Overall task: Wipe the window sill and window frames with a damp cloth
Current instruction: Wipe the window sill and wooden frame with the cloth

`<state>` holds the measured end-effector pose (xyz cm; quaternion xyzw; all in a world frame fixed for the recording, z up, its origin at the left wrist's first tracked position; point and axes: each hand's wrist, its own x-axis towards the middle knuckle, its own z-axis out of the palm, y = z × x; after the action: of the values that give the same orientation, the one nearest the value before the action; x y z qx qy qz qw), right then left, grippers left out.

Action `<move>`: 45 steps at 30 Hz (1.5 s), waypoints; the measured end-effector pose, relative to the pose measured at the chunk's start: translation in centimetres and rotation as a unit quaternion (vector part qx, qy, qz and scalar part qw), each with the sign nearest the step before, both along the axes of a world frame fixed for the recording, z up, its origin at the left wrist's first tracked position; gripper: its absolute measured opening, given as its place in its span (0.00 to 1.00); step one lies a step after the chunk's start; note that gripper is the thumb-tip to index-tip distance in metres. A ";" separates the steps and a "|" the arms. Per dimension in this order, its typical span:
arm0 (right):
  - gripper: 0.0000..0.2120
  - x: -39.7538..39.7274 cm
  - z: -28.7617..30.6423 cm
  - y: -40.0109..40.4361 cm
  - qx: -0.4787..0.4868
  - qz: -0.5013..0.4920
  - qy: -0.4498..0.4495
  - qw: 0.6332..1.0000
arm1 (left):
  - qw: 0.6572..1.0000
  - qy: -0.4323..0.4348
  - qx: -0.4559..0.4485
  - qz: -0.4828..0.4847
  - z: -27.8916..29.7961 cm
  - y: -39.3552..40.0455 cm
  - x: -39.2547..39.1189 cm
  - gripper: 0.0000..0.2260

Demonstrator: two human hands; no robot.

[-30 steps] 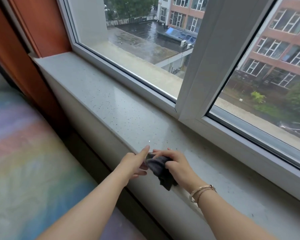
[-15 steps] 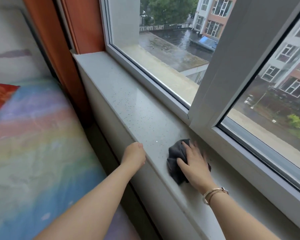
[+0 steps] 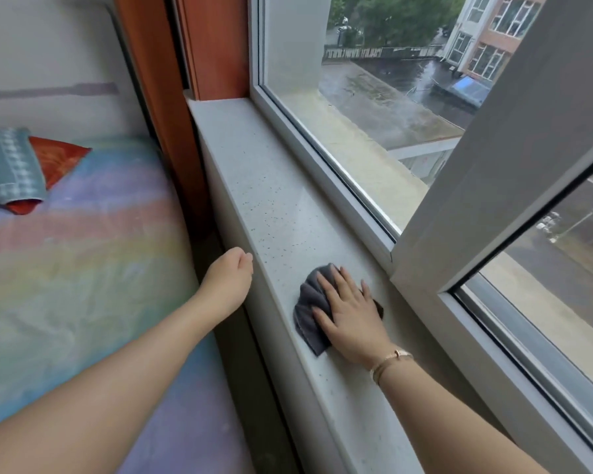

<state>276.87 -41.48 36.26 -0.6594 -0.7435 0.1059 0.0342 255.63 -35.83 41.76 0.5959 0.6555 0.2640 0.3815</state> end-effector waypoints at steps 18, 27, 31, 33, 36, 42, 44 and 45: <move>0.36 2.2 -0.5 5.6 0.044 -0.118 -0.014 0.992 | 0.972 0.040 0.020 -0.232 0.5 8.6 2.2 0.03; 0.17 -0.3 -1.0 7.4 0.151 -0.154 0.146 0.965 | 0.954 -0.016 -0.027 -0.298 -2.7 6.9 3.4 0.21; 0.08 -2.6 0.8 6.6 0.121 -0.223 0.411 0.876 | 0.956 -0.042 -0.042 -0.289 -2.7 6.0 3.8 0.33; 0.05 -2.1 2.1 6.5 0.087 -0.262 0.565 0.777 | 0.955 -0.042 -0.061 -0.288 -2.4 5.8 3.9 0.40; 0.06 -1.2 4.2 5.8 0.049 -0.229 0.679 0.695 | 0.943 -0.040 -0.080 -0.320 -1.8 4.9 4.7 0.42; 0.06 -0.3 7.1 4.2 0.081 -0.206 0.654 0.724 | 0.927 -0.171 -0.058 -0.330 -0.3 3.3 7.0 0.05; 0.07 0.2 7.1 3.0 0.094 -0.241 0.550 0.794 | 0.940 -0.175 -0.028 -0.291 -0.2 4.2 6.4 0.11; 0.08 0.3 6.9 2.2 0.099 -0.255 0.503 0.820 | 0.949 -0.163 -0.012 -0.268 0.0 4.8 5.9 0.13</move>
<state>277.15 -39.33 43.19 -0.6734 -0.4347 0.3363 0.4944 261.52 -31.02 41.73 0.6941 0.4034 0.2380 0.5467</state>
